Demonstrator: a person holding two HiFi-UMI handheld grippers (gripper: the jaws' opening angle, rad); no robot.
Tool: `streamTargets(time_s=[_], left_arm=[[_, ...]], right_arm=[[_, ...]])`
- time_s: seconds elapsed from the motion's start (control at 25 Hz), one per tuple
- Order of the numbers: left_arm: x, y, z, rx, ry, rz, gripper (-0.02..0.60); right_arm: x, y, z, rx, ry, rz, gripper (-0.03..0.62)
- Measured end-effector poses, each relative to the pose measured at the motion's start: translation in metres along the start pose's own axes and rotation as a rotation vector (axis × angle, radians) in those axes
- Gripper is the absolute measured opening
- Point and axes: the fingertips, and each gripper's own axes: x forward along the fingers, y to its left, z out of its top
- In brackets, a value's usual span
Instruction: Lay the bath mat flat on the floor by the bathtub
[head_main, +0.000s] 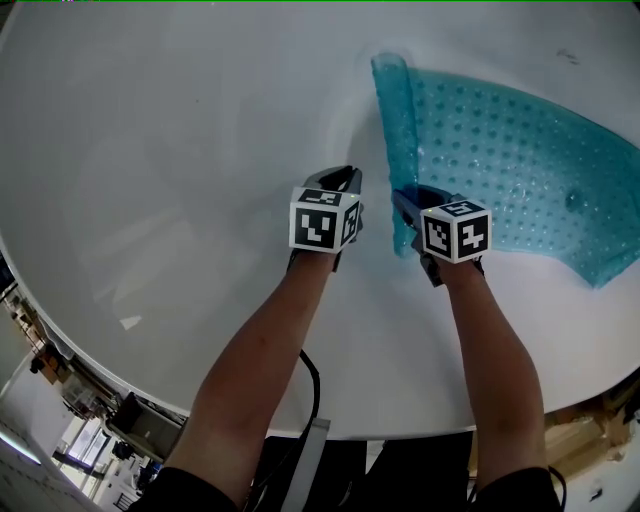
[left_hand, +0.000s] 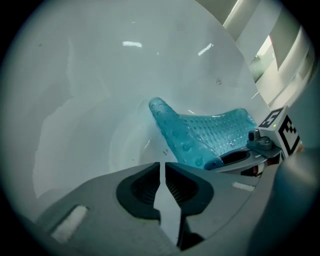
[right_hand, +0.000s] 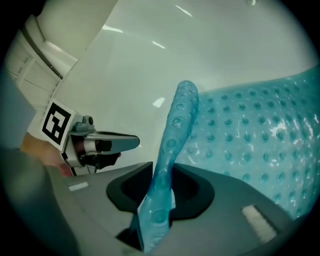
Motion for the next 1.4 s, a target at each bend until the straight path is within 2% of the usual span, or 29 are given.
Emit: streamTargets(time_s=[0.24, 0.28, 0.4, 0.52, 0.72, 0.92, 1.04, 1.2, 1.4], left_arm=[[-0.029, 0.008, 0.017, -0.007, -0.050, 0.018, 0.037], [-0.034, 0.010, 0.017, -0.010, -0.057, 0.022, 0.037], [-0.046, 0.020, 0.015, -0.025, -0.070, 0.033, 0.037], [-0.050, 0.029, 0.004, -0.049, -0.074, 0.044, 0.037], [-0.050, 0.033, -0.016, -0.090, -0.071, 0.051, 0.037], [-0.048, 0.040, -0.018, -0.096, -0.064, 0.046, 0.037], [-0.043, 0.038, -0.020, -0.077, -0.051, 0.039, 0.037], [-0.032, 0.033, -0.030, -0.056, -0.020, 0.031, 0.037], [-0.023, 0.032, -0.033, -0.053, -0.007, 0.030, 0.037]], right_arm=[[0.007, 0.030, -0.004, -0.017, 0.046, -0.032, 0.130], [0.010, 0.038, -0.007, -0.028, 0.056, -0.022, 0.143], [0.026, 0.068, -0.015, -0.052, 0.070, 0.028, 0.120], [0.038, 0.078, -0.020, -0.043, 0.067, 0.032, 0.130], [0.029, 0.044, -0.014, -0.009, 0.019, -0.046, 0.203], [0.004, -0.020, 0.014, 0.055, -0.101, -0.163, 0.225], [-0.010, -0.061, 0.010, 0.139, -0.137, -0.211, 0.236], [-0.004, -0.084, -0.019, 0.231, -0.092, -0.185, 0.252], [0.006, -0.082, -0.032, 0.278, -0.079, -0.126, 0.252]])
